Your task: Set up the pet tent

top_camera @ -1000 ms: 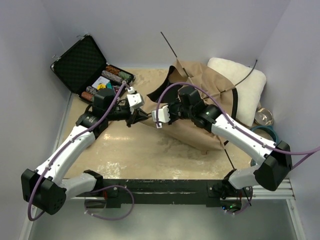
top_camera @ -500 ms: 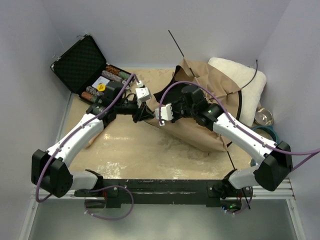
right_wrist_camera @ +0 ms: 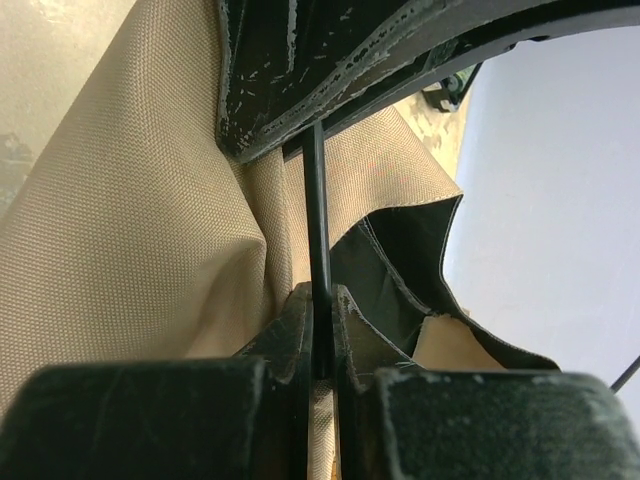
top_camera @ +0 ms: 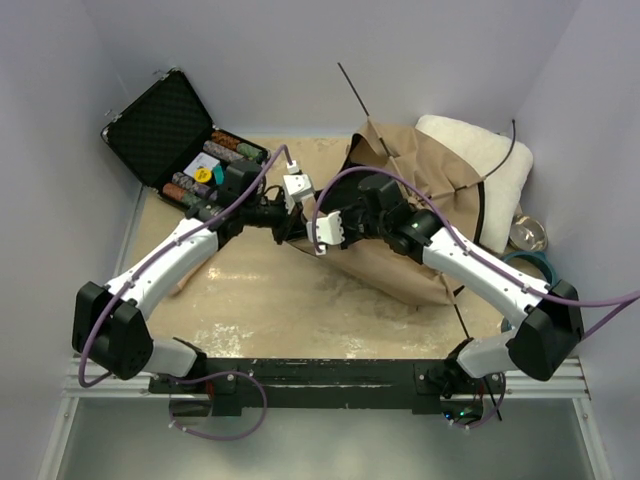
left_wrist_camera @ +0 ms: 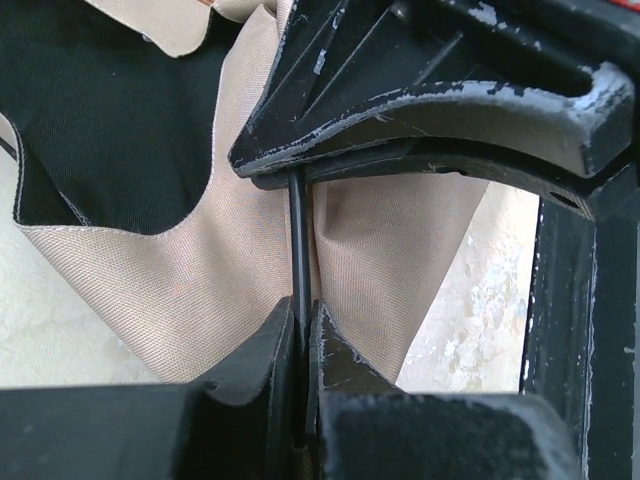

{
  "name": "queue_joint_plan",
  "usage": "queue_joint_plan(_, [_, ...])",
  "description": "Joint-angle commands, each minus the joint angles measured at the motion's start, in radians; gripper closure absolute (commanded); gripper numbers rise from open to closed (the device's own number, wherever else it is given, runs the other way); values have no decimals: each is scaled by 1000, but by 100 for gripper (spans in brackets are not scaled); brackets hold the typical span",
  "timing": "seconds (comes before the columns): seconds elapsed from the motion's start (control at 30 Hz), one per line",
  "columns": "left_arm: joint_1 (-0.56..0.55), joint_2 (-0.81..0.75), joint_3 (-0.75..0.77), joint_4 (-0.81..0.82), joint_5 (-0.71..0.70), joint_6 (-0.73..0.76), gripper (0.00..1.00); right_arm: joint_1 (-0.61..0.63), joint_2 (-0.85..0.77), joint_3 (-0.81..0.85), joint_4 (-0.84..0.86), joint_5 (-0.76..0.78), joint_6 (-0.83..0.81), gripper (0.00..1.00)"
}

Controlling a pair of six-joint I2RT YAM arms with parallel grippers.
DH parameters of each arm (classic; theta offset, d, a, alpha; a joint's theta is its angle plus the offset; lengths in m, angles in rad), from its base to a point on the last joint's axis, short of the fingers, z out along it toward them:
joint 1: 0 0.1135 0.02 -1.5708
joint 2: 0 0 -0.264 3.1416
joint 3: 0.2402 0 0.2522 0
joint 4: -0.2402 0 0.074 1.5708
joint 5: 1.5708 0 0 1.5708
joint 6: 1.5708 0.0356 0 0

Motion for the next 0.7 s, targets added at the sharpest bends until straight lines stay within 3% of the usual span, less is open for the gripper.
queue_joint_plan(0.0, [-1,-44,-15,-44,-6,44,100,-12,1,41,51,22,9,100])
queue_joint_plan(0.03, [25,-74,-49,-41,-6,51,100,-30,-11,26,50,26,2,100])
queue_joint_plan(0.2, [116,-176,-195,-90,-29,166,100,-96,-46,-17,59,46,14,77])
queue_joint_plan(0.3, [134,-197,-278,-67,-47,199,100,-107,-37,36,51,7,92,51])
queue_joint_plan(0.37, [134,-193,-296,-36,-54,189,100,-107,-26,87,45,-32,213,40])
queue_joint_plan(0.57, [134,-167,-295,-1,-70,183,100,-144,1,164,-4,-58,480,27])
queue_joint_plan(0.67, [134,-165,-295,-1,-95,192,100,-215,8,136,-30,-33,544,26])
